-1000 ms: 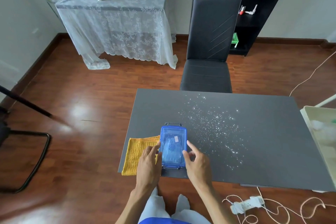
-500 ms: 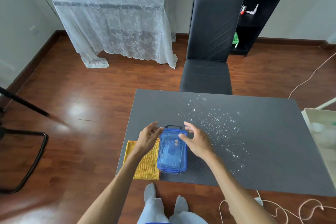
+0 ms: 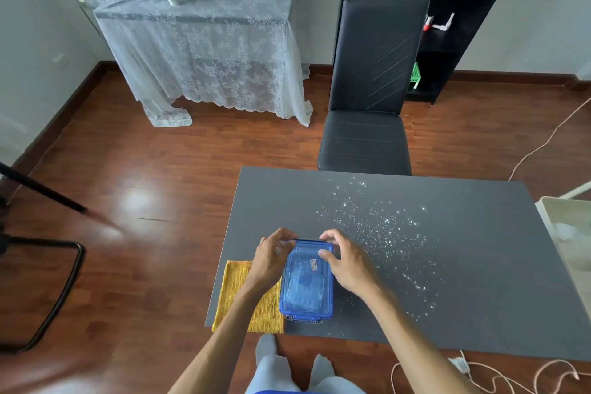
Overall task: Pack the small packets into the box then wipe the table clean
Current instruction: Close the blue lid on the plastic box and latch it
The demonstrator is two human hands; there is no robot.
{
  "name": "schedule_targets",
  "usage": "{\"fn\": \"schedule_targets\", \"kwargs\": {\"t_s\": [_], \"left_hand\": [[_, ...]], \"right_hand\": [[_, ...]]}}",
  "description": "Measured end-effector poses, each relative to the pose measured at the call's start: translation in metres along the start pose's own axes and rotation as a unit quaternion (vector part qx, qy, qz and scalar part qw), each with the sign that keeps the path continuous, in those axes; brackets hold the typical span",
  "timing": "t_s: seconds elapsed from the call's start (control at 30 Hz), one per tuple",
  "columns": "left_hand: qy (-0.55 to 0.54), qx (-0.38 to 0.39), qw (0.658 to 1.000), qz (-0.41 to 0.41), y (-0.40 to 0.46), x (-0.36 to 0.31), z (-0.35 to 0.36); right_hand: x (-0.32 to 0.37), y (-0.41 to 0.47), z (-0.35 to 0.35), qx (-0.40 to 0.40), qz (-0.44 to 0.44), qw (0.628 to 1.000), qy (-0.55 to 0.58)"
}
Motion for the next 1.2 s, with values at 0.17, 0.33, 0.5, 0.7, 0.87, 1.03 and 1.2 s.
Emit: {"fn": "schedule_targets", "kwargs": {"t_s": [0.17, 0.33, 0.5, 0.7, 0.87, 1.03, 1.2], "left_hand": [[0.053, -0.041, 0.998, 0.009, -0.006, -0.003, 0.002], [0.04, -0.132, 0.988, 0.063, -0.059, -0.009, -0.011], [0.143, -0.116, 0.972, 0.147, -0.131, 0.011, 0.001], [0.268, -0.055, 0.94, 0.204, -0.14, 0.039, 0.015], [0.371, -0.043, 0.899, 0.228, -0.131, 0.058, 0.024], [0.389, -0.094, 0.892, 0.21, -0.127, 0.061, 0.032], [0.401, -0.117, 0.881, 0.223, -0.13, 0.054, 0.036]], "right_hand": [[0.005, -0.003, 0.003, -0.039, -0.018, 0.999, 0.008], [0.009, -0.054, -0.014, -0.19, -0.163, 0.967, -0.037], [-0.015, -0.122, 0.016, -0.223, -0.235, 0.943, -0.07], [-0.036, -0.126, 0.05, -0.157, -0.259, 0.935, -0.186], [-0.047, -0.118, 0.057, -0.145, -0.261, 0.925, -0.236], [-0.04, -0.111, 0.057, -0.201, -0.279, 0.91, -0.23], [-0.041, -0.111, 0.053, -0.224, -0.316, 0.887, -0.252]]}}
Point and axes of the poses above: each hand's wrist, its own y-axis towards the middle knuckle, its own z-axis out of the palm, x = y × z, the point moved 4 cm from there along y, towards the middle knuckle
